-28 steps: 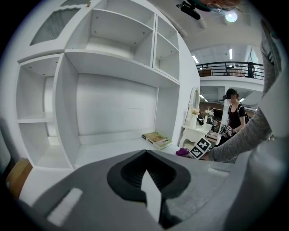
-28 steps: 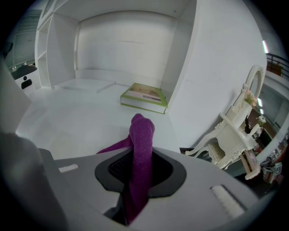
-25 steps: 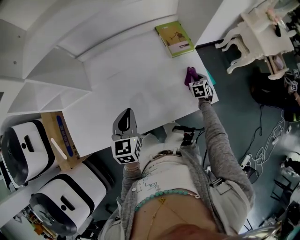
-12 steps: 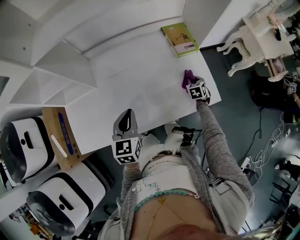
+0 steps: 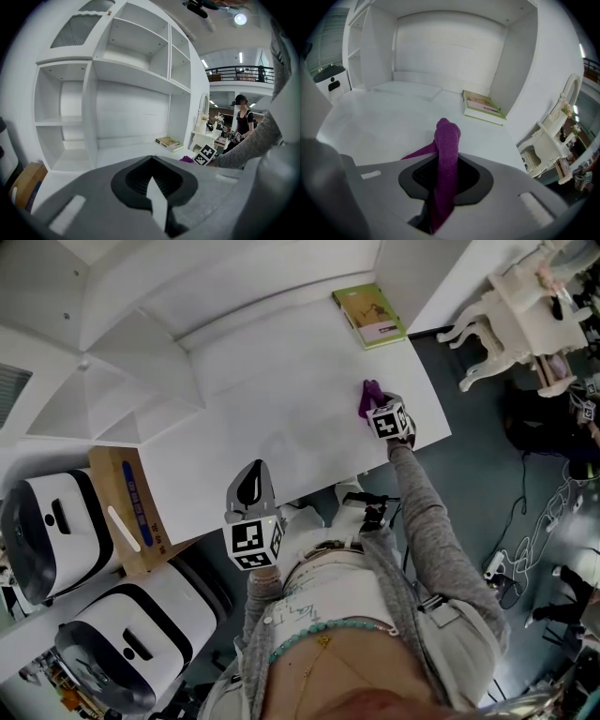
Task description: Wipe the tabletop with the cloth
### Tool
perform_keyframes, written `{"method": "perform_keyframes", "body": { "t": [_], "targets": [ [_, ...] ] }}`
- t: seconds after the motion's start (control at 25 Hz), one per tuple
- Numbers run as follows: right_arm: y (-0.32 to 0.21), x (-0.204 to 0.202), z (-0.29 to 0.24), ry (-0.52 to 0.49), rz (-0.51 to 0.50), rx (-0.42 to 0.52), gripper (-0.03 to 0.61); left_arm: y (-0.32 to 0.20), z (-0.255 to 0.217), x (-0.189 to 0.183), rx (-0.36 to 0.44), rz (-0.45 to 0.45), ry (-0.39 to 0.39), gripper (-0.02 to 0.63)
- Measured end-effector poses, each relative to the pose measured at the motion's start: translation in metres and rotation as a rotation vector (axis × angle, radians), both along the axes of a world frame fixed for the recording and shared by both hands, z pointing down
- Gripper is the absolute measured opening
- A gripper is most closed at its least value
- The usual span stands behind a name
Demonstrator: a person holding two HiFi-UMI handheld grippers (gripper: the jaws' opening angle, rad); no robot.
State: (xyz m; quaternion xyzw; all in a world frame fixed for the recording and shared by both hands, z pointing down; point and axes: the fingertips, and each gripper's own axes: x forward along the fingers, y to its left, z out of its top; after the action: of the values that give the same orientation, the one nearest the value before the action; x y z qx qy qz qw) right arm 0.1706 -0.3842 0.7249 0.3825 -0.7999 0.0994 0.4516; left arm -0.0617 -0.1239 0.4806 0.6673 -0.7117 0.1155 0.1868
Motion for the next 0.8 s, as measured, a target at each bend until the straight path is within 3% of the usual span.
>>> {"method": "perform_keyframes", "body": {
  "t": [0.8],
  "targets": [
    [0.062,-0.083,-0.003,0.005,-0.055,0.019,0.089,0.084,0.002,-0.067,0.012,-0.054,0.004,0.0]
  ]
}}
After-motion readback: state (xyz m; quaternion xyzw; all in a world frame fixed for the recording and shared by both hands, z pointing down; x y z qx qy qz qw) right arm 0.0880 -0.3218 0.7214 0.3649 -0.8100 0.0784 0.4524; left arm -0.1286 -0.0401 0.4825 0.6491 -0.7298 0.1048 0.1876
